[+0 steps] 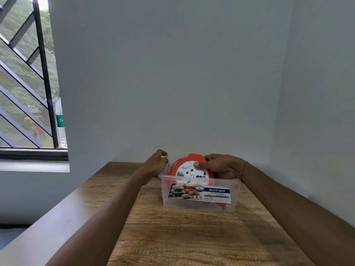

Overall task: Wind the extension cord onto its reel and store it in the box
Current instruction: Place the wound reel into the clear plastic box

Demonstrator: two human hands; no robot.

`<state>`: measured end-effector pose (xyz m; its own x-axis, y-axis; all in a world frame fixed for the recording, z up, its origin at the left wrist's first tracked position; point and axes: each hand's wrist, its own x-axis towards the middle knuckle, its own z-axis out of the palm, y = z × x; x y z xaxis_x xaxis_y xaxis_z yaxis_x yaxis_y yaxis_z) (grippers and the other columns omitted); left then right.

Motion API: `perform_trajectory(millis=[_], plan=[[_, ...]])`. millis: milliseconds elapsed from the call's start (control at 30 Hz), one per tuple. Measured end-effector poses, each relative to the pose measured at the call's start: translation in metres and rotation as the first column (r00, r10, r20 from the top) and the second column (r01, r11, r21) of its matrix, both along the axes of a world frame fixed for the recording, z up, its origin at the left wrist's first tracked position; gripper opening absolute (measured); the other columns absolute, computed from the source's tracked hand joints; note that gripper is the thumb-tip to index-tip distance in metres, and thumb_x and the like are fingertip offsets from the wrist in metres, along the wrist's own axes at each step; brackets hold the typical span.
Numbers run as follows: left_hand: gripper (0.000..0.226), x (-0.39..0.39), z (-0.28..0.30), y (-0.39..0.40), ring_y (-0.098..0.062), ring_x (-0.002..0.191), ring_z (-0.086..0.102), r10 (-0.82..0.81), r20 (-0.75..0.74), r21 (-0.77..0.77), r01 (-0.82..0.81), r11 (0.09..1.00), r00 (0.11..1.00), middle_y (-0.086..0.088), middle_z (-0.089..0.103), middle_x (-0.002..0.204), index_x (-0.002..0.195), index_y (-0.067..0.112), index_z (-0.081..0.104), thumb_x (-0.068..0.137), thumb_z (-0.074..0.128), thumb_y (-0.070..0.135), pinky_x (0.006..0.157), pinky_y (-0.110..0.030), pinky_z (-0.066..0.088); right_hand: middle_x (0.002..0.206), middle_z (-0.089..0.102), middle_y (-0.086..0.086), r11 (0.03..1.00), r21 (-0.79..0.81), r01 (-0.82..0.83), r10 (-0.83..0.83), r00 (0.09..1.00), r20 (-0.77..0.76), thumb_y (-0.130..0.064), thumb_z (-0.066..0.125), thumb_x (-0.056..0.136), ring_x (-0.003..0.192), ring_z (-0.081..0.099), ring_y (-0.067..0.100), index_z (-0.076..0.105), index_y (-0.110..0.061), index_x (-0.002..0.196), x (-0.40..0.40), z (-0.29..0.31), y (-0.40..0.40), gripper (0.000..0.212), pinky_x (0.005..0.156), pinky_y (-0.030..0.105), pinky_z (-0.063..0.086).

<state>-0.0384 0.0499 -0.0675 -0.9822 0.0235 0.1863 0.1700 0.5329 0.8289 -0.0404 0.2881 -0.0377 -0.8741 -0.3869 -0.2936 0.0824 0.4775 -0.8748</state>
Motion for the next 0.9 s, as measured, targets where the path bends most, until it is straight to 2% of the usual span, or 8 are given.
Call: perform_trajectory(millis=[200,300,367,467,567,700,767,900], plan=[[0.036,-0.002,0.0,0.001,-0.024,0.106,0.051,0.022,-0.032,-0.053,-0.024,0.998,0.999,-0.015,0.045,0.146,0.14,0.017,0.04,0.104,0.04,0.02,0.06,-0.023,0.045,0.104,0.073,0.01,0.958,0.278,0.072,-0.038,0.991,-0.126,-0.05,0.059,0.087,0.092,0.07,0.027,0.061,-0.003,0.114,-0.004,-0.002,-0.001,0.055,0.087,0.044,0.055],[0.037,-0.003,0.0,0.002,-0.023,0.105,0.052,0.034,-0.069,-0.129,-0.042,0.991,0.997,-0.014,0.046,0.146,0.14,0.016,0.041,0.104,0.04,0.022,0.062,-0.023,0.045,0.111,0.068,0.003,0.794,0.589,0.151,0.087,0.93,-0.356,-0.074,0.042,0.082,0.082,0.063,0.015,0.06,-0.008,0.111,-0.001,-0.005,-0.004,0.075,0.072,0.03,0.05],[0.038,-0.003,0.003,0.003,-0.024,0.108,0.055,0.042,-0.087,-0.19,-0.058,0.98,0.995,-0.015,0.048,0.146,0.14,0.014,0.042,0.103,0.042,0.023,0.064,-0.023,0.045,0.097,0.068,0.005,0.73,0.651,0.208,0.142,0.886,-0.442,-0.076,0.036,0.082,0.069,0.056,0.01,0.061,-0.01,0.1,0.0,-0.01,-0.005,0.072,0.061,0.024,0.041],[0.042,-0.002,0.011,0.006,-0.03,0.123,0.054,0.048,-0.111,-0.374,-0.086,0.924,0.993,-0.015,0.048,0.147,0.142,0.011,0.043,0.102,0.046,0.022,0.089,-0.033,0.047,0.074,0.059,0.004,0.707,0.623,0.336,0.172,0.772,-0.612,-0.072,0.045,0.082,0.061,0.051,0.013,0.055,-0.014,0.079,0.006,-0.011,-0.002,0.059,0.057,0.026,0.041],[0.046,-0.002,0.022,0.014,-0.03,0.126,0.054,0.044,-0.137,-0.544,-0.113,0.831,0.99,-0.014,0.052,0.144,0.141,0.008,0.044,0.099,0.051,0.027,0.099,-0.038,0.045,0.094,0.065,0.002,0.799,0.372,0.473,0.039,0.577,-0.816,-0.06,0.056,0.084,0.081,0.061,0.016,0.058,-0.017,0.105,0.016,-0.003,0.013,0.049,0.074,0.034,0.053],[0.05,0.003,0.032,0.048,-0.031,0.122,0.055,-0.007,-0.234,-0.608,-0.141,0.781,0.972,-0.014,0.055,0.139,0.14,0.01,0.045,0.097,0.053,0.035,0.099,-0.044,0.048,0.095,0.068,0.0,0.863,0.13,0.487,-0.09,0.403,-0.911,-0.035,0.059,0.09,0.083,0.062,0.015,0.06,-0.017,0.101,0.029,0.007,0.066,0.022,0.075,0.031,0.05],[0.055,0.006,0.036,0.071,-0.032,0.13,0.05,-0.084,-0.252,-0.607,-0.091,0.789,0.964,-0.014,0.049,0.147,0.145,0.011,0.04,0.098,0.051,0.037,0.105,-0.046,0.044,0.101,0.067,0.005,0.857,0.153,0.492,-0.086,0.43,-0.899,-0.017,0.057,0.09,0.087,0.061,0.016,0.061,-0.014,0.103,0.035,0.002,0.105,0.014,0.076,0.026,0.047],[0.061,0.014,0.041,0.12,-0.032,0.14,0.04,-0.249,-0.254,-0.621,0.039,0.783,0.935,-0.012,0.039,0.156,0.15,0.015,0.034,0.1,0.045,0.048,0.113,-0.049,0.037,0.117,0.059,0.002,0.779,0.403,0.481,-0.018,0.66,-0.751,-0.007,0.064,0.076,0.101,0.056,0.015,0.057,-0.022,0.113,0.053,-0.023,0.173,0.041,0.081,0.024,0.045]])
